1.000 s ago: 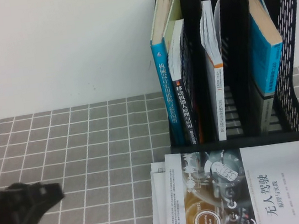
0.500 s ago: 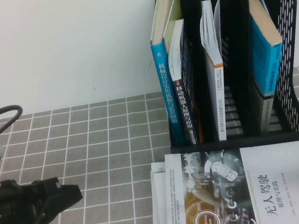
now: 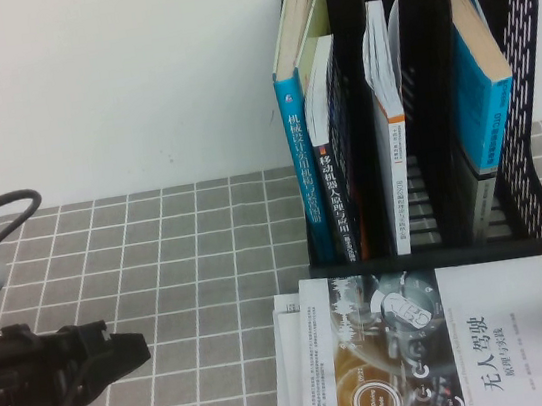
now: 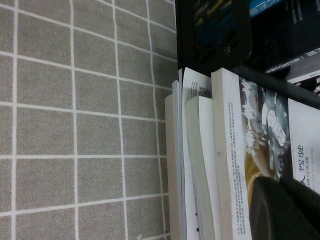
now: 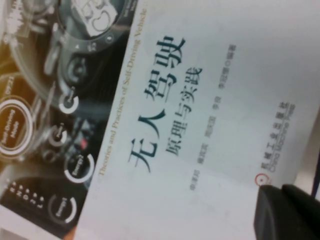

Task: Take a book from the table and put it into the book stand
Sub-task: Push book with right arm, then pick up the book with your left arm

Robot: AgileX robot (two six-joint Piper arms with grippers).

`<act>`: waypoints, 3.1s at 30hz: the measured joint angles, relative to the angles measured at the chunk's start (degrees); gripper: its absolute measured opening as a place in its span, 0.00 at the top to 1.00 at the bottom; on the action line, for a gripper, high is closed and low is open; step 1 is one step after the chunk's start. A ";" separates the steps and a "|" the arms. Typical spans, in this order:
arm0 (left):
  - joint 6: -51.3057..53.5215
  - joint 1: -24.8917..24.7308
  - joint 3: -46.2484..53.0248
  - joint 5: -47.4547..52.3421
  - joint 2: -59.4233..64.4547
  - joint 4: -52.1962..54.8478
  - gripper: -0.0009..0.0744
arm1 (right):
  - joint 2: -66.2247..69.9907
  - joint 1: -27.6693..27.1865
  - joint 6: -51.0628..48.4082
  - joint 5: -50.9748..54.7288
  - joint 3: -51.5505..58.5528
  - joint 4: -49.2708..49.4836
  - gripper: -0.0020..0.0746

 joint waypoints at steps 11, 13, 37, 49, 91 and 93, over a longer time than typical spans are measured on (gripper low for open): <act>0.03 0.00 0.00 0.00 0.00 0.10 0.99 | 2.50 0.00 2.00 -1.86 0.00 -3.27 0.98; 0.03 0.00 0.00 0.00 0.00 0.10 0.99 | 3.22 0.00 2.00 -2.03 0.00 -3.27 0.98; -0.79 0.00 0.00 2.35 3.48 0.19 0.99 | 10.55 1.44 -15.54 1.91 -1.47 13.48 0.98; 3.71 0.00 -0.44 7.98 18.73 -5.02 0.54 | 11.94 2.39 -17.97 6.49 -2.71 13.69 0.98; 24.30 -9.75 -13.58 22.89 44.48 -14.12 0.86 | 11.20 2.49 -22.24 14.71 -5.71 13.26 0.98; 24.38 -9.75 -13.58 22.97 44.21 -14.12 0.86 | 8.74 2.49 -22.11 14.71 -5.71 13.13 0.98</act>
